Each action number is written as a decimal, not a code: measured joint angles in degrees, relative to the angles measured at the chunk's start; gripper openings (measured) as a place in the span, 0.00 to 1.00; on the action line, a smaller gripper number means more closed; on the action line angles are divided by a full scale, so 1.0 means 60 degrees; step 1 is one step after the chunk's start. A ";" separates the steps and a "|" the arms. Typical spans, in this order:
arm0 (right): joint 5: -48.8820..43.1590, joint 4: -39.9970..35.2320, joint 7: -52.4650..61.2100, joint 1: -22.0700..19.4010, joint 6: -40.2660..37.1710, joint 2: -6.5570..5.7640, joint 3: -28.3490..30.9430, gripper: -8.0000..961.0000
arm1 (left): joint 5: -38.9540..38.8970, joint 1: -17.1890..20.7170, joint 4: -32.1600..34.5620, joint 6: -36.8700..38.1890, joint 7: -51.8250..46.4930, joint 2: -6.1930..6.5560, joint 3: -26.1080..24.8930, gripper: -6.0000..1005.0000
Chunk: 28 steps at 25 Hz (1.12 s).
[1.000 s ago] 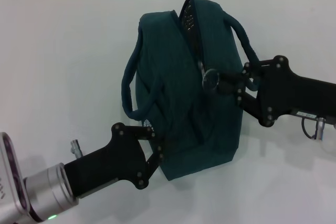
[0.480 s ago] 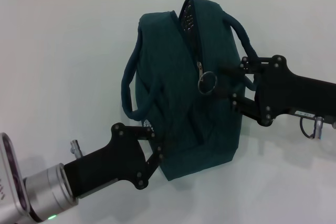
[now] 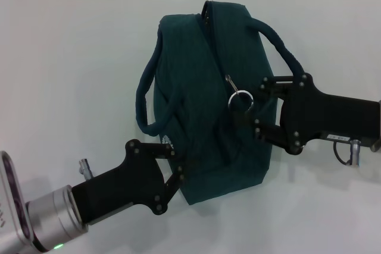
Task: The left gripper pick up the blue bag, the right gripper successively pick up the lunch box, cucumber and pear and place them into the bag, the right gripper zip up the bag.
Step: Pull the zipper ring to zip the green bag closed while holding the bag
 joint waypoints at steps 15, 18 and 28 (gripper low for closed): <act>-0.0033 -0.0010 -0.0112 0.0013 -0.0026 -0.0029 -0.0090 0.25 | -0.0032 0.0022 0.0000 -0.0007 0.0005 0.0015 0.0000 0.07; -0.0038 -0.0020 -0.0530 0.0004 -0.0114 -0.0024 -0.0091 0.21 | -0.0029 0.0041 -0.0001 -0.0011 0.0005 0.0015 0.0000 0.07; 0.0361 -0.0123 -0.1056 -0.0257 -0.0198 -0.0017 0.0097 0.11 | -0.0043 0.0207 0.0001 -0.0013 0.0143 0.0029 -0.0001 0.06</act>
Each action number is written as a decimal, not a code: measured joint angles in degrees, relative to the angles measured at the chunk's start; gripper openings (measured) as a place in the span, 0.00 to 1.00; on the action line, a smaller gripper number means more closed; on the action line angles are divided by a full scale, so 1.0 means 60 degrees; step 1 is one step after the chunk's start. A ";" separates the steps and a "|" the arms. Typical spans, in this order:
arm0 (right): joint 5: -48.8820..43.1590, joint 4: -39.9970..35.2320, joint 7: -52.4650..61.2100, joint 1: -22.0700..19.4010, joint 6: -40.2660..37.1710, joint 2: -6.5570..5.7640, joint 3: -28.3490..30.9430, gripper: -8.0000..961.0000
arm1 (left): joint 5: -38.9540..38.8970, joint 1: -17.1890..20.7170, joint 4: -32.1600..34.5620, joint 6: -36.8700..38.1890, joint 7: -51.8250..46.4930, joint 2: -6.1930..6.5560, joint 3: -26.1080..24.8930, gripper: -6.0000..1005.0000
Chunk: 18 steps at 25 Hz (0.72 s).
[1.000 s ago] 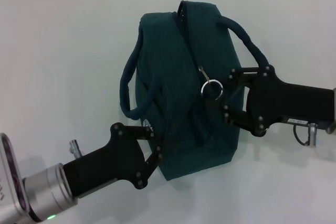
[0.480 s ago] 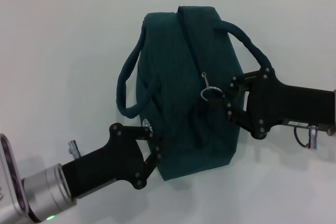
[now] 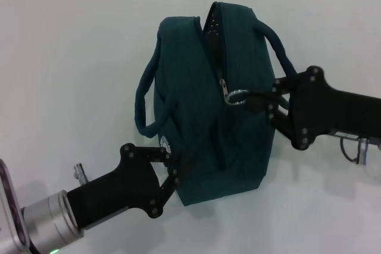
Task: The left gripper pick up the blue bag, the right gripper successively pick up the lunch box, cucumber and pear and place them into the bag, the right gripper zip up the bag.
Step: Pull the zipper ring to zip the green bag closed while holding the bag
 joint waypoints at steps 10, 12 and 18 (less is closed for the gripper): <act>0.0213 -0.0334 -0.0114 -0.0356 -0.0189 -0.0013 0.0097 0.05 | 0.0035 -0.0002 -0.0001 0.0006 0.0008 0.0000 0.0001 0.07; 0.0210 -0.0358 -0.0164 -0.0372 -0.0189 -0.0011 0.0097 0.04 | 0.0036 -0.0001 -0.0001 0.0009 0.0010 0.0000 0.0001 0.07; 0.0570 -0.0357 -0.0934 -0.0404 -0.0045 0.0064 0.0091 0.03 | 0.0172 0.0101 -0.0012 0.0023 0.0372 0.0011 0.0053 0.07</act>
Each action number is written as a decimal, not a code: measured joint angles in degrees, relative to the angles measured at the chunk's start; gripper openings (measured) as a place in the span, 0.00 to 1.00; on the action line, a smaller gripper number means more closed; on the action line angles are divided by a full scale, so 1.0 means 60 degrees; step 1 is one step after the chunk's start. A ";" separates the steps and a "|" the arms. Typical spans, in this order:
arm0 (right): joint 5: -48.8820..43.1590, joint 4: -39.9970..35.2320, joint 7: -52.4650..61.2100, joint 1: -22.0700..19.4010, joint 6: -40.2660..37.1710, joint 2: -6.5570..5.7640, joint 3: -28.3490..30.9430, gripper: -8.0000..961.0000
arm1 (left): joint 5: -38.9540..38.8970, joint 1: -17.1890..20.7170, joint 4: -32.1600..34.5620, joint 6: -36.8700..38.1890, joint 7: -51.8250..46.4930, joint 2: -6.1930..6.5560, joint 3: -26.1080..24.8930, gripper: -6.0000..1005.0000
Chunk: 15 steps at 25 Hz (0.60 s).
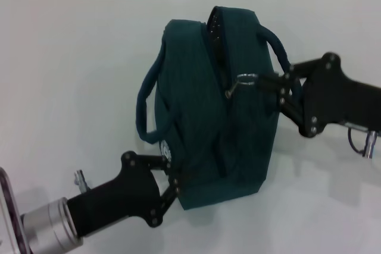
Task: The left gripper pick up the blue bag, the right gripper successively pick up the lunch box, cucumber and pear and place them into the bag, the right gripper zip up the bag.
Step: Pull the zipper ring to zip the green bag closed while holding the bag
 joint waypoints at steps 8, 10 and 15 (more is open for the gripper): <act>0.0904 0.0087 -0.0924 0.0022 0.0269 0.0045 -0.0105 0.03 | 0.0527 0.0099 0.0058 0.0026 0.0032 0.0064 0.0100 0.07; 0.1241 0.0098 -0.1165 0.0024 0.0428 0.0047 -0.0191 0.02 | 0.0733 0.0092 0.0057 0.0033 0.0028 0.0071 0.0104 0.07; 0.1317 0.0101 -0.1064 0.0070 0.0429 -0.0036 -0.0591 0.03 | 0.0785 0.0098 0.0054 0.0034 -0.0009 0.0074 0.0106 0.07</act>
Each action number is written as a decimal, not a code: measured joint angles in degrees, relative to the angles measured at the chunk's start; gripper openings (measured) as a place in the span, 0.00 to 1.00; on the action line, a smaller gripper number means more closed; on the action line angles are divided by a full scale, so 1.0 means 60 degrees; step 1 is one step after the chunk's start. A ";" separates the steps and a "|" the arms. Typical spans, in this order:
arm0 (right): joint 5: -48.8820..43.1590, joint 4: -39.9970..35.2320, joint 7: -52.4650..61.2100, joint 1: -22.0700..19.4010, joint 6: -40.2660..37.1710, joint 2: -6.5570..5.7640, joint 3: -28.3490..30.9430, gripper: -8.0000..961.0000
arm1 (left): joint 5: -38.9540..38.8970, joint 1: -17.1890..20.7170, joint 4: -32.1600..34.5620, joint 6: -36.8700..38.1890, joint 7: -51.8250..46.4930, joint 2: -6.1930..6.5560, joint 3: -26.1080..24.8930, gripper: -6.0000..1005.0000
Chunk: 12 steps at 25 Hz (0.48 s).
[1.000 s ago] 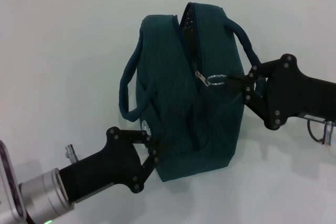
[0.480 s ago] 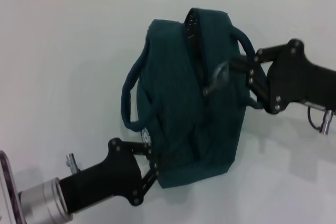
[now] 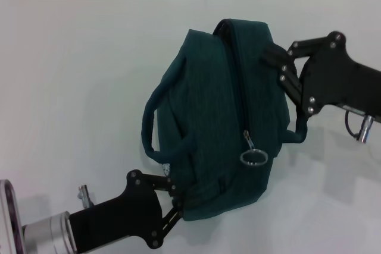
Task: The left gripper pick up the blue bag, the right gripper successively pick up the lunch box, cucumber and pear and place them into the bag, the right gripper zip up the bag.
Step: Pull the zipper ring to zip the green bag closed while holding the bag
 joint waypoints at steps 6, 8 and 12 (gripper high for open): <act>-0.0779 -0.0565 0.2242 -0.0031 -0.0377 -0.0377 0.0080 0.04 | -0.0298 -0.0109 -0.0003 -0.0013 -0.0009 -0.0043 -0.0125 0.07; -0.0997 -0.0644 0.2878 0.0002 -0.0795 -0.0615 0.0099 0.05 | -0.0433 -0.0228 -0.0002 -0.0016 -0.0042 -0.0061 -0.0116 0.07; -0.1629 -0.0776 0.3831 -0.0014 -0.1353 -0.0967 0.0104 0.08 | -0.0474 -0.0440 -0.0001 0.0084 -0.0091 -0.0067 -0.0102 0.07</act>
